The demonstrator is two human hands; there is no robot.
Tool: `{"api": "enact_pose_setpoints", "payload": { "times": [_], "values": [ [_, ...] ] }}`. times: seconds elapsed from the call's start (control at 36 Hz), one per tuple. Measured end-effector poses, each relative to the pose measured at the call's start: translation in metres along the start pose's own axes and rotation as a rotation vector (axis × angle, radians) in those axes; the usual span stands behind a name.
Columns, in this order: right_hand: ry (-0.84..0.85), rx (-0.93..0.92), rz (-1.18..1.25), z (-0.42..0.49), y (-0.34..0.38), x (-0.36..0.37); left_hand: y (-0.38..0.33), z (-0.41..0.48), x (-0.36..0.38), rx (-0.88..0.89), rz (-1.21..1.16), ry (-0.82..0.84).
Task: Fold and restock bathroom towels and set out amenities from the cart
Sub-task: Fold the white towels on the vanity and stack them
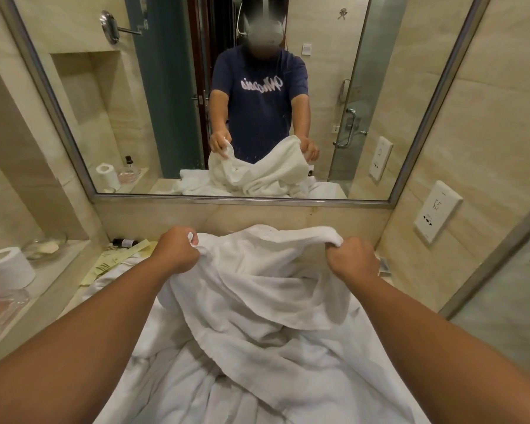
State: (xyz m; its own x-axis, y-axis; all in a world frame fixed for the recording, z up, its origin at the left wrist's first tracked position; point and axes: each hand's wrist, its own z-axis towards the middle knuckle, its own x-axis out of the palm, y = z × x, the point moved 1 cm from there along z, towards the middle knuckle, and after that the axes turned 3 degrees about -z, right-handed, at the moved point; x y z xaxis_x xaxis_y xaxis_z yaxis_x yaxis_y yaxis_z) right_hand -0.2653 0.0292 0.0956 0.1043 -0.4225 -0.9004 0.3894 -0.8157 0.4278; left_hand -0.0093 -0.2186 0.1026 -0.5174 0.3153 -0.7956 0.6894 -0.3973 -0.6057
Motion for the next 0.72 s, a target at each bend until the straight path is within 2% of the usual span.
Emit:
{"api": "enact_pose_setpoints", "payload": {
  "times": [0.08,0.17,0.22,0.33,0.42,0.56,0.72],
  "values": [
    [0.069,0.112,0.228,0.003,0.010,0.002,0.000,0.001,0.002,-0.004,0.023,0.006],
    [0.168,0.427,0.578,0.009,0.016,-0.002,0.003,0.002,0.002,-0.036,0.025,-0.042],
    [0.208,0.534,0.866,0.013,0.016,-0.004,0.005,0.002,-0.001,-0.064,0.000,-0.104],
    [0.167,0.559,1.247,0.026,0.010,-0.010,0.014,0.004,-0.007,-0.094,-0.023,-0.260],
    [0.048,0.785,1.436,0.030,0.006,-0.015,0.019,0.003,-0.009,-0.120,-0.126,-0.366],
    [-0.044,0.878,1.519,0.030,0.003,-0.018,0.027,0.002,-0.010,-0.192,-0.164,-0.390],
    [-0.124,0.862,1.369,0.024,0.004,-0.026,0.041,0.012,-0.010,-0.309,-0.187,-0.348]
  ]
}}
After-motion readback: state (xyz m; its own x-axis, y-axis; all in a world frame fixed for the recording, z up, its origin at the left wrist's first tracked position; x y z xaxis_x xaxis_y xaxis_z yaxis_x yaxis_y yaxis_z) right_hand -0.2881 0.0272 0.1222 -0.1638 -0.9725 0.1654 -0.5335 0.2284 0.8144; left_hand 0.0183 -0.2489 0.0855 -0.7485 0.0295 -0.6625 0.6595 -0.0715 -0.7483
